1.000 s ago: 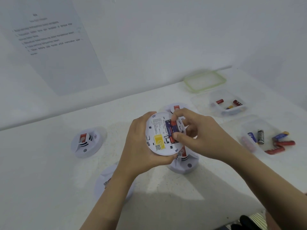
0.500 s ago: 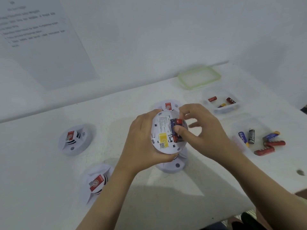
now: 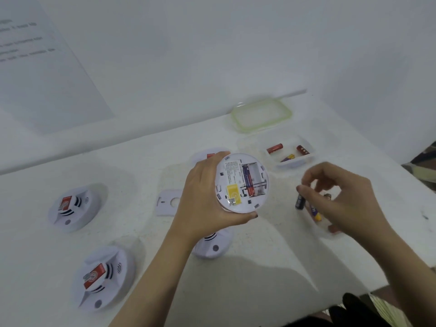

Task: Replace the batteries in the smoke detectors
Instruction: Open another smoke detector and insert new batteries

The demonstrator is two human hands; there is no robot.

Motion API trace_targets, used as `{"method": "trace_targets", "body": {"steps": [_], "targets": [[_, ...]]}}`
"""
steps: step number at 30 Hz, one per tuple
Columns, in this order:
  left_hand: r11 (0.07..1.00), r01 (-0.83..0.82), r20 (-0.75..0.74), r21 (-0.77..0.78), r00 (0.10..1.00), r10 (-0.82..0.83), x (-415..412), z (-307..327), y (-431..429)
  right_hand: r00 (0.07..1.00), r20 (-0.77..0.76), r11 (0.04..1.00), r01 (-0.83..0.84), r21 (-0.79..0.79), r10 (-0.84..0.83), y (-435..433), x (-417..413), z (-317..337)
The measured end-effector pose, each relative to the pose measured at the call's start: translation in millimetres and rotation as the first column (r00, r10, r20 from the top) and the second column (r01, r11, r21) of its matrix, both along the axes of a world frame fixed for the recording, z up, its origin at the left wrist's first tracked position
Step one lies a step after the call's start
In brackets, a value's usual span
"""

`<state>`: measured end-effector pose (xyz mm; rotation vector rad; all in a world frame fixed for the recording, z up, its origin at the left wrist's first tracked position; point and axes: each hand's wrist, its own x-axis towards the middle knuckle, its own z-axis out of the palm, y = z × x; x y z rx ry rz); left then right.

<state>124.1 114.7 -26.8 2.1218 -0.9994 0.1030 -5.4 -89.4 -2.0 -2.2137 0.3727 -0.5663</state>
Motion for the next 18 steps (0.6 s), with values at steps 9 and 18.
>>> {"method": "trace_targets", "body": {"steps": [9,18], "targets": [[1.000,0.009,-0.068,-0.025,0.998,-0.011,-18,0,-48,0.989,-0.147,1.000,0.003,-0.001,-0.003,-61,-23,-5],[0.996,0.073,-0.014,-0.046,0.997,-0.074,-35,6,-91,0.962,-0.128,0.929,-0.267,-0.257,0.241,-76,-14,8]]}}
